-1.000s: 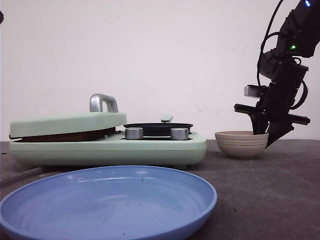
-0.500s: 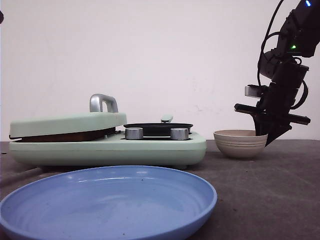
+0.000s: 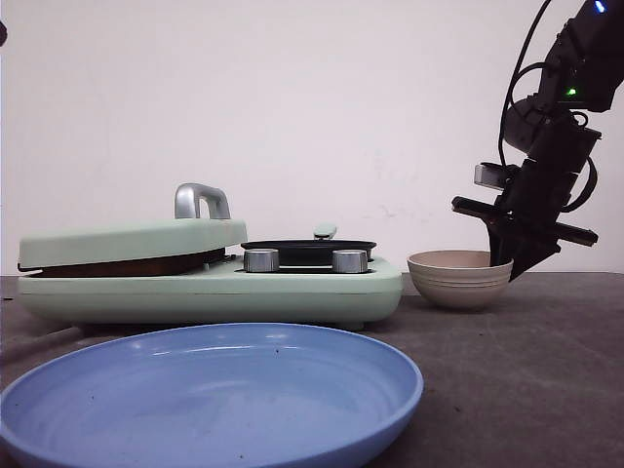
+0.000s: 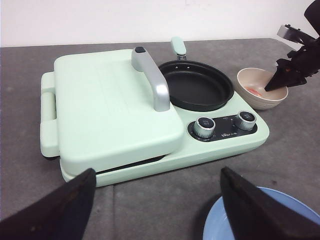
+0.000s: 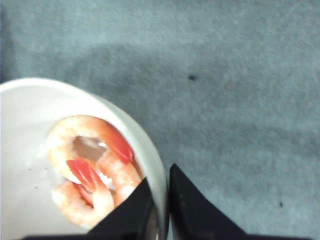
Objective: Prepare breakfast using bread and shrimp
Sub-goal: 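Lift the bowl with the right gripper over the frying pan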
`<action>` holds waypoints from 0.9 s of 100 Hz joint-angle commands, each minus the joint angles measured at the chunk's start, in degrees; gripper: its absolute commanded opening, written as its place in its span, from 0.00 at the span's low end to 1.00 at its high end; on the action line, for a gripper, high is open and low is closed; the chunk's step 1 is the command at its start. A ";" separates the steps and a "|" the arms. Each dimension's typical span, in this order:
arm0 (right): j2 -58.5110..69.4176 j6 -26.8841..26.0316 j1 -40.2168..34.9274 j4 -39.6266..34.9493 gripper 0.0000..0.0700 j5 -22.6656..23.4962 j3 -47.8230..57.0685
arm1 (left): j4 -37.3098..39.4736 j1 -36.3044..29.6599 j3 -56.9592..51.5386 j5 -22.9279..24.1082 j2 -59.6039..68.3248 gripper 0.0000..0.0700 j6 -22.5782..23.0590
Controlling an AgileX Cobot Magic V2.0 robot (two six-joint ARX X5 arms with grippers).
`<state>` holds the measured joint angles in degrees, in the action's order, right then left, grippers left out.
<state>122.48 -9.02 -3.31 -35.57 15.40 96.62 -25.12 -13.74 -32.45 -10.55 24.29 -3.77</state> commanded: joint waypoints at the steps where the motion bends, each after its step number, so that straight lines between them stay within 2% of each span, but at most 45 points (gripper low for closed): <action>1: -0.70 -1.07 -0.22 1.51 0.01 0.26 1.40 | 0.44 -0.11 -0.15 0.24 0.00 0.60 0.35; 23: -4.98 -2.16 -0.52 5.22 0.01 1.86 2.03 | 0.44 -0.11 -0.15 0.24 0.00 0.60 0.33; 34: -6.03 -2.64 -1.79 6.93 0.01 4.59 3.52 | 0.44 -0.11 -0.15 0.24 0.00 0.60 0.33; 53: -6.03 -2.73 -6.23 9.88 0.00 4.55 8.17 | 0.42 -0.11 -0.15 0.22 0.00 0.60 0.33; 72: -6.01 0.31 -12.13 18.80 0.01 -2.58 9.05 | 0.46 -0.11 -0.15 0.24 0.00 0.60 0.35; 90: -5.57 9.55 -17.14 25.53 0.01 -11.98 9.05 | 0.44 -0.11 -0.15 0.24 0.00 0.60 0.37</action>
<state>115.92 -5.48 -19.18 -12.67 6.11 104.22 -25.12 -13.74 -32.45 -10.44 24.29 -3.77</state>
